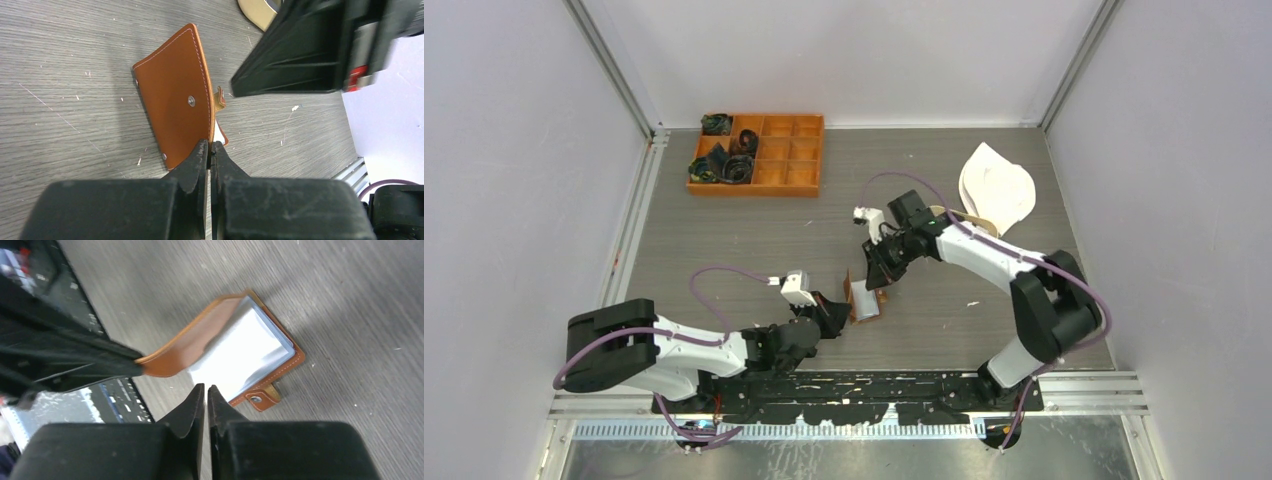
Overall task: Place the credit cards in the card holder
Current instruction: Turn over the card slot in the card holder.
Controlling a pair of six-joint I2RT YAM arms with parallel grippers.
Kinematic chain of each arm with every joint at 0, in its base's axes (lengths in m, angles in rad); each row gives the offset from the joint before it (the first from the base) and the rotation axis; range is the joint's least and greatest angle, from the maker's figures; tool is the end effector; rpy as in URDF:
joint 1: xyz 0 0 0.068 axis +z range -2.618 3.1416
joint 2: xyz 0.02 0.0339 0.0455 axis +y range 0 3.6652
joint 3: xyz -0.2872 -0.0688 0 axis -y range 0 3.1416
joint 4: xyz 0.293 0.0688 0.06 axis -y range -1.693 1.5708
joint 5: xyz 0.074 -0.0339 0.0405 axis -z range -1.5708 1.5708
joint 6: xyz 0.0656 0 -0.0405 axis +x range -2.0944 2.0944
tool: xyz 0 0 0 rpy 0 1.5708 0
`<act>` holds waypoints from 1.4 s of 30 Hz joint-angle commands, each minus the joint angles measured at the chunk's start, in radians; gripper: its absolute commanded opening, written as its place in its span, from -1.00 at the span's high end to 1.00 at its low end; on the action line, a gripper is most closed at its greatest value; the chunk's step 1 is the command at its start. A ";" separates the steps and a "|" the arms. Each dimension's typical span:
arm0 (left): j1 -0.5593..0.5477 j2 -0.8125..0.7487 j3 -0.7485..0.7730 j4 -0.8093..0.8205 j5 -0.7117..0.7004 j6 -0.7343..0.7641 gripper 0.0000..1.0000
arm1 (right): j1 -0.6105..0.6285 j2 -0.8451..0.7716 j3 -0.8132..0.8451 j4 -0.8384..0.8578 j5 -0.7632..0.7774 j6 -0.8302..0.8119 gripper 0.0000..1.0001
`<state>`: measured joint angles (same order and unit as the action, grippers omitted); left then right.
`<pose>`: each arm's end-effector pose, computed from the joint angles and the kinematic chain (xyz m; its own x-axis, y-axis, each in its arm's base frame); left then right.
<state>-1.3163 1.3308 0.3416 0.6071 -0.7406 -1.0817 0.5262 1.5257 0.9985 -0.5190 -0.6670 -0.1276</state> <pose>0.1124 -0.2564 0.1350 -0.5355 -0.5294 -0.6580 0.1787 0.6905 -0.7009 0.2852 0.2126 0.1962 -0.6580 -0.4978 -0.5649 -0.7524 0.4642 0.4674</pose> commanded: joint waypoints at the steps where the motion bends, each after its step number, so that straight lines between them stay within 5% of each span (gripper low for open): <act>1: -0.002 -0.007 0.010 -0.001 -0.050 0.012 1.00 | 0.061 0.095 0.035 0.011 0.191 0.026 0.82; 11: -0.002 -0.009 0.023 -0.042 -0.064 0.010 1.00 | 0.082 0.096 0.052 -0.017 0.476 -0.011 0.84; 42: -0.002 -0.031 -0.034 0.014 -0.006 0.010 1.00 | 0.072 0.191 0.092 -0.028 0.155 0.125 0.69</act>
<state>-1.3163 1.3178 0.3256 0.6064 -0.7357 -1.0740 0.6064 1.7218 1.0519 -0.5613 -0.4522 -0.0345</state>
